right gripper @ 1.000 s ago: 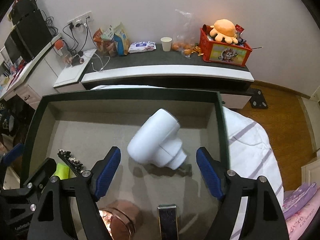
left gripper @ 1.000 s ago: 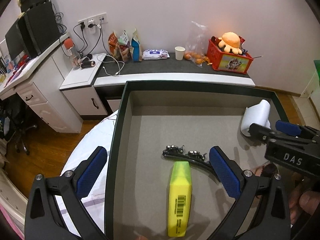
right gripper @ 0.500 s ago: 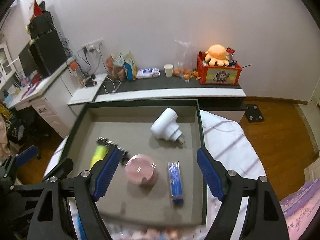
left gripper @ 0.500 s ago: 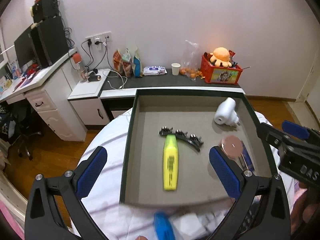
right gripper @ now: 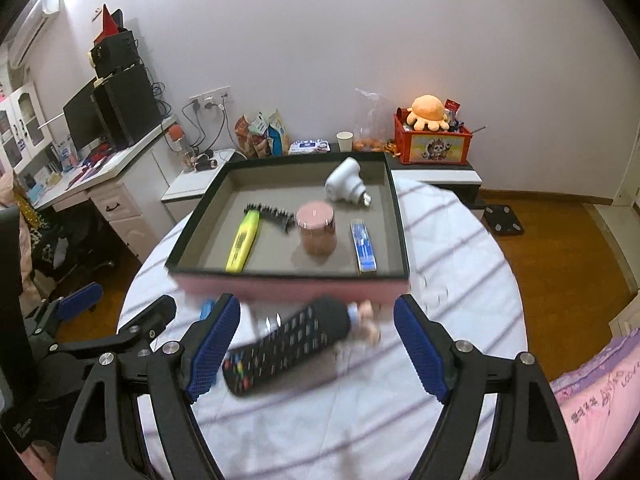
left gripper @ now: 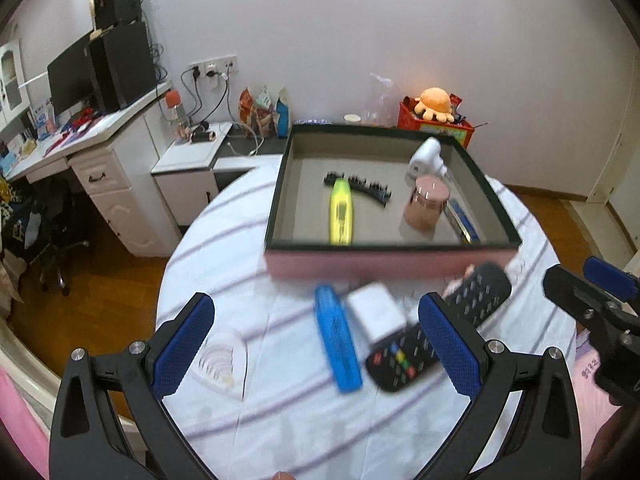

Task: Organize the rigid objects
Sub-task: 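Withdraw the right gripper while moving the left gripper to the blue highlighter, then grasp the blue highlighter with the left gripper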

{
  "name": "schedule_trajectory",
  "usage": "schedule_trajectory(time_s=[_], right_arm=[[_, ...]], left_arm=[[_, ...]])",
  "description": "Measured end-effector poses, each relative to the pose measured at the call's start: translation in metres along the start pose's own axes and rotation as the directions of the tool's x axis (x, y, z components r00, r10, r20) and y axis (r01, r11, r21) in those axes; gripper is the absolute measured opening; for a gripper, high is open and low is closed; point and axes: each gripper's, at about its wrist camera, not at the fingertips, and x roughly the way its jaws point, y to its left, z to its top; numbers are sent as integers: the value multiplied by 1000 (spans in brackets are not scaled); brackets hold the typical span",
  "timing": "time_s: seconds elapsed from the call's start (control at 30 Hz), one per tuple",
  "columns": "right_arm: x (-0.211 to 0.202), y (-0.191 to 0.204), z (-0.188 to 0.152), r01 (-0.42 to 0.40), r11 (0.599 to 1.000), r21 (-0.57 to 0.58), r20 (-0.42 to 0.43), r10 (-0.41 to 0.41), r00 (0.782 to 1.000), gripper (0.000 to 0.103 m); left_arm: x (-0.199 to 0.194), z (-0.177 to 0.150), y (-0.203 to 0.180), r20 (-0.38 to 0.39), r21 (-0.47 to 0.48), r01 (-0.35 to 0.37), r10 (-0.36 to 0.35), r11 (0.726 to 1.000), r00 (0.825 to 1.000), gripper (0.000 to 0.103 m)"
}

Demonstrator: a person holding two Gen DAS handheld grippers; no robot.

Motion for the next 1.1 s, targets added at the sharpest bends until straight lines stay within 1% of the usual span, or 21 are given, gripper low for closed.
schedule_trajectory(time_s=[0.13, 0.2, 0.27, 0.33, 0.43, 0.53, 0.63, 0.9, 1.1], right_arm=[[-4, -3, -19, -3, 1000, 15, -20, 3, 1000, 81], [-4, -5, -26, -7, 1000, 22, -28, 7, 1000, 81], [-5, -5, -29, -10, 1000, 23, -28, 11, 1000, 81], [-4, -4, -29, -15, 1000, 20, -29, 16, 999, 81], [-1, -3, -30, -16, 1000, 20, -33, 17, 999, 81], [3, -6, -31, -13, 1000, 26, -40, 14, 999, 81], [10, -8, -31, -11, 999, 31, -51, 13, 999, 81], [26, -11, -29, -13, 999, 39, -79, 16, 997, 81], [33, -14, -27, -15, 999, 45, -90, 19, 996, 81]], left_arm=[[13, -27, 14, -69, -38, -1, -2, 999, 998, 103], [21, -34, 16, -89, -43, -6, 2, 999, 996, 103], [27, -38, 14, -99, -43, 6, -10, 999, 995, 103], [33, -41, 9, -103, -25, -2, 0, 1000, 995, 103], [47, -44, 2, -122, 8, -27, 28, 1000, 992, 103], [63, -44, 3, -156, -3, -31, 30, 1000, 987, 102], [76, -42, 4, -168, -13, -45, 42, 999, 985, 102], [102, -40, 3, -211, -22, -45, 39, 999, 977, 99], [108, -41, 2, -203, -26, -56, 50, 998, 978, 97]])
